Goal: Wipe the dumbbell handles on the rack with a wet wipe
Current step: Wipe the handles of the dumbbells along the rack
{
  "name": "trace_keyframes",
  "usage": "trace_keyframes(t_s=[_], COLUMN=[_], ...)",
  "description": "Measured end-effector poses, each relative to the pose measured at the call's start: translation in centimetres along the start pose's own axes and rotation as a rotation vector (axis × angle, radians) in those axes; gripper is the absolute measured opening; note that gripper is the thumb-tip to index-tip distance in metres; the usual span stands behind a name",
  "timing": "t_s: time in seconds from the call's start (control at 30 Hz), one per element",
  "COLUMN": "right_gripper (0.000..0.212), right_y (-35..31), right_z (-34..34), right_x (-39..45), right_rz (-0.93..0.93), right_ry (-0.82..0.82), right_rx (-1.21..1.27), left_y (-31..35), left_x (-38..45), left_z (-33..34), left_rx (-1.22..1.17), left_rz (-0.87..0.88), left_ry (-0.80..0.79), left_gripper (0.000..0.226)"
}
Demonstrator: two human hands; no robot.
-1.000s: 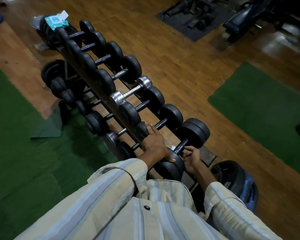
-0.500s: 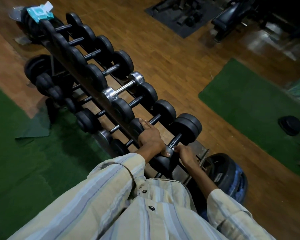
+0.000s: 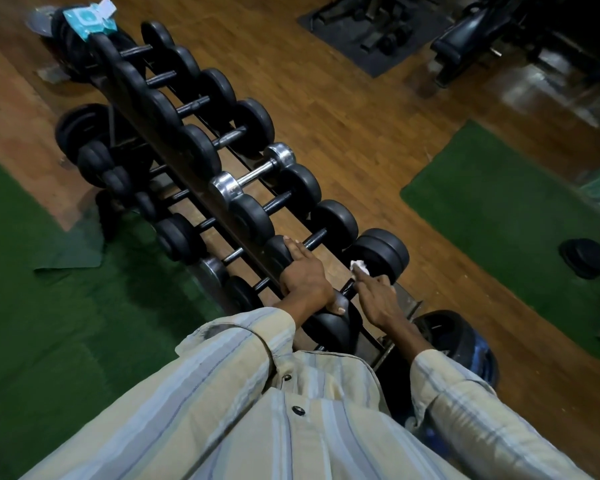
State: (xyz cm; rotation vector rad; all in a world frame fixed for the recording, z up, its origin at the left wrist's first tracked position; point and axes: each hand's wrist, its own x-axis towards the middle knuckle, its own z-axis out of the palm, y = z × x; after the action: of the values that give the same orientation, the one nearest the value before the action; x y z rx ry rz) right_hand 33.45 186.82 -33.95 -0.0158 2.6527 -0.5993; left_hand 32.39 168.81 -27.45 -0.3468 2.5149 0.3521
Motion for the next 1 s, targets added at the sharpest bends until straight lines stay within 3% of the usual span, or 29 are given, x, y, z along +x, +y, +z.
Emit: trace_keyframes(t_s=[0.13, 0.23, 0.4, 0.5, 0.6, 0.7, 0.83, 1.0], right_gripper=[0.054, 0.049, 0.022, 0.015, 0.048, 0.070, 0.037, 0.035], right_y=[0.9, -0.4, -2.2, -2.3, -0.8, 1.0, -0.8, -0.5], right_z=[0.1, 0.5, 1.5, 2.0, 2.3, 2.4, 1.1, 1.1], right_x=[1.1, 0.0, -1.1, -0.3, 2.3, 4.9, 4.8, 4.1], right_rz=[-0.016, -0.016, 0.057, 0.267, 0.543, 0.667, 0.706, 0.744], right_ry=[0.042, 0.171, 0.356, 0.362, 0.311, 0.292, 0.271, 0.170], right_rx=[0.024, 0.125, 0.364, 0.568, 0.909, 1.313, 1.515, 1.586], left_y=[-0.1, 0.0, 0.0, 0.1, 0.2, 0.4, 0.7, 1.2], left_x=[0.1, 0.0, 0.0, 0.0, 0.1, -0.1, -0.1, 0.3], left_z=[0.0, 0.0, -0.1, -0.2, -0.3, -0.5, -0.6, -0.3], left_rx=[0.012, 0.014, 0.015, 0.024, 0.030, 0.042, 0.063, 0.137], left_rz=[-0.009, -0.003, 0.012, 0.011, 0.003, 0.000, -0.006, 0.007], left_ry=[0.006, 0.015, 0.002, -0.002, -0.008, -0.020, -0.025, -0.031], left_gripper=[0.170, 0.169, 0.167, 0.168, 0.169, 0.175, 0.176, 0.175])
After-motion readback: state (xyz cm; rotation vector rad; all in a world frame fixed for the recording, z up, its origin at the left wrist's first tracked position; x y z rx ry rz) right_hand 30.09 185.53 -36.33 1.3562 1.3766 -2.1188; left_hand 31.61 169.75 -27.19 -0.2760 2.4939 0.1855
